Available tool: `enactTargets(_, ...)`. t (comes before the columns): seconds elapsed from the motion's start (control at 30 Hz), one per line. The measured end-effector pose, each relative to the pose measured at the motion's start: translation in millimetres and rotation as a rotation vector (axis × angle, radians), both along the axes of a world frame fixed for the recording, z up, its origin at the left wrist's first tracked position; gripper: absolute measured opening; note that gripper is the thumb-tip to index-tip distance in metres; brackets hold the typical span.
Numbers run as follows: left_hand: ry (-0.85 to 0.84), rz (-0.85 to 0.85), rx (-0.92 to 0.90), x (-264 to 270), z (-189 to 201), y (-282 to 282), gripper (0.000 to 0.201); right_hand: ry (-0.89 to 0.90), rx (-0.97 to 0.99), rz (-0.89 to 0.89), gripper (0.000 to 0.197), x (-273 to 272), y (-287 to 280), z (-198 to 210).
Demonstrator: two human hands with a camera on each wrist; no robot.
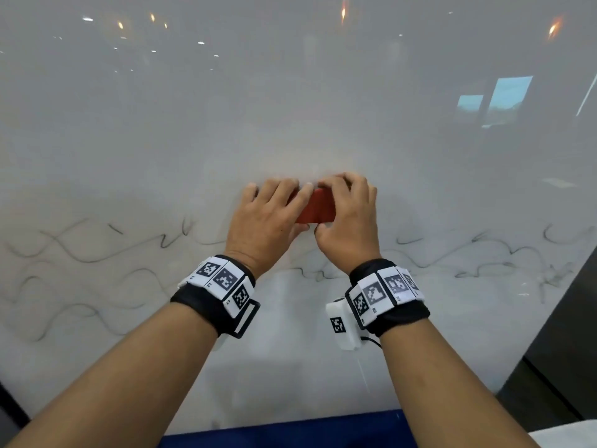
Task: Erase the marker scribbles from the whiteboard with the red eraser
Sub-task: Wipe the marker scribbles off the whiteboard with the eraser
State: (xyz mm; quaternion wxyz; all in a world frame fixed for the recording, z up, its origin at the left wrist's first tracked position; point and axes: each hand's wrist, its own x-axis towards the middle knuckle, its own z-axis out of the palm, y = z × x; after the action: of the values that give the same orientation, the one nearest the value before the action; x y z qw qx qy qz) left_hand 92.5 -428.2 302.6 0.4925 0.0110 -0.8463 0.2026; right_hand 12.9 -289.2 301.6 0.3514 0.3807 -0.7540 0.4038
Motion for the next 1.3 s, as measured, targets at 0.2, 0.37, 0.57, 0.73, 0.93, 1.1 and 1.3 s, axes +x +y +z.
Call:
enactTargets(0.2,0.073,0.038,0.088,-0.3,-11.8,12.6,0.062,-0.054,-0.025,0.020,0.087,-4.8,17.0,-11.8)
enactTargets(0.37,-0.013,-0.009,-0.132,-1.8,-15.4,6.1,0.056,-0.108,-0.101,0.061,0.088,-5.6,20.8,-16.8)
enactTargets(0.57,0.175,0.066,0.123,10.4,-14.9,-8.1,0.057,-0.115,0.183,-0.240,0.119,-26.5,43.9,-37.4)
enactTargets(0.73,0.136,0.084,0.023,10.2,-14.7,-15.1,0.059,-0.110,0.194,-0.280,0.131,-27.8,38.7,-45.3)
enactTargets(0.93,0.240,0.147,0.354,6.7,-25.2,-0.2,0.066,-0.127,0.142,-0.281,0.126,-27.5,33.7,-46.2)
enactTargets(1.1,0.161,0.101,0.157,9.4,-24.6,-8.4,0.066,-0.134,0.092,-0.281,0.124,-23.4,29.0,-45.3)
enactTargets(1.3,0.248,0.125,0.427,9.4,-35.4,0.0,0.065,-0.175,0.057,-0.261,0.122,-18.9,20.2,-41.9)
